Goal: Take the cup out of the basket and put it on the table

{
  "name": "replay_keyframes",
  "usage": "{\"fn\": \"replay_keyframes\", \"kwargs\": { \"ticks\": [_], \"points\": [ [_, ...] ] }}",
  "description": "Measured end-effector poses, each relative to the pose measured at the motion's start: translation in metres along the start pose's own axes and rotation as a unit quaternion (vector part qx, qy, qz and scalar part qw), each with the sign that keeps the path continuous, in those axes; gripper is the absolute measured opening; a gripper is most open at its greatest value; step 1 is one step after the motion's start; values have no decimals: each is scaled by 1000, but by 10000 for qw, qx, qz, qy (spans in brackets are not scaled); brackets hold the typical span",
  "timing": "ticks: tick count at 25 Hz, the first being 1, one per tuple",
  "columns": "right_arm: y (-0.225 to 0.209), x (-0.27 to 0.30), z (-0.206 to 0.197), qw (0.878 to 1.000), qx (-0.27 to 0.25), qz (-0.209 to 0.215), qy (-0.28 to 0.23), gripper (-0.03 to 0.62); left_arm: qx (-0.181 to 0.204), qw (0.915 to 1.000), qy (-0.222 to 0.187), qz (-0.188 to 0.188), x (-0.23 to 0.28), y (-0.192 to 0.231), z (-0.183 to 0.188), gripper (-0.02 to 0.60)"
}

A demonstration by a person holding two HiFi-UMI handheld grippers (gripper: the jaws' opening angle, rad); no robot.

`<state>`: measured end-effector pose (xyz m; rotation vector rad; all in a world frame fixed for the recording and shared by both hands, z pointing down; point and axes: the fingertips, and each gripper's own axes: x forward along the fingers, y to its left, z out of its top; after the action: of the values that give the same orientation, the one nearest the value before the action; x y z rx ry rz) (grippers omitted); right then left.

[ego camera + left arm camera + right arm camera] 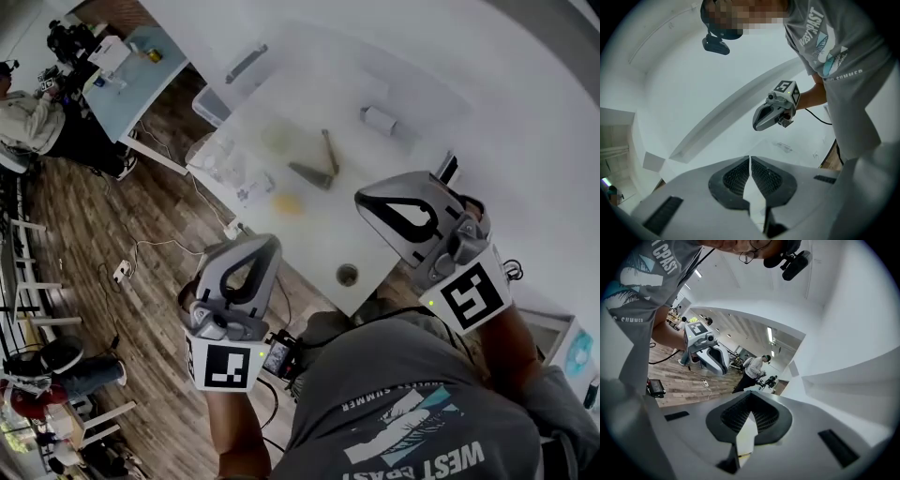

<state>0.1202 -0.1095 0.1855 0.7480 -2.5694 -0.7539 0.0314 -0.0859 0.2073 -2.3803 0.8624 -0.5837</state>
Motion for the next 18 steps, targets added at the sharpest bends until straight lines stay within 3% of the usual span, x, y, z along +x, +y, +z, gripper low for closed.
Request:
{"fn": "replay_keyframes", "kwargs": {
  "ticks": [4, 18],
  "points": [
    [-12, 26, -17, 9998, 2, 203, -91, 6, -61, 9997, 252, -18, 17, 9, -20, 25],
    [-57, 132, -66, 9984, -105, 483, 288, 6, -92, 9996, 219, -121, 64, 80, -82, 25]
  ]
}}
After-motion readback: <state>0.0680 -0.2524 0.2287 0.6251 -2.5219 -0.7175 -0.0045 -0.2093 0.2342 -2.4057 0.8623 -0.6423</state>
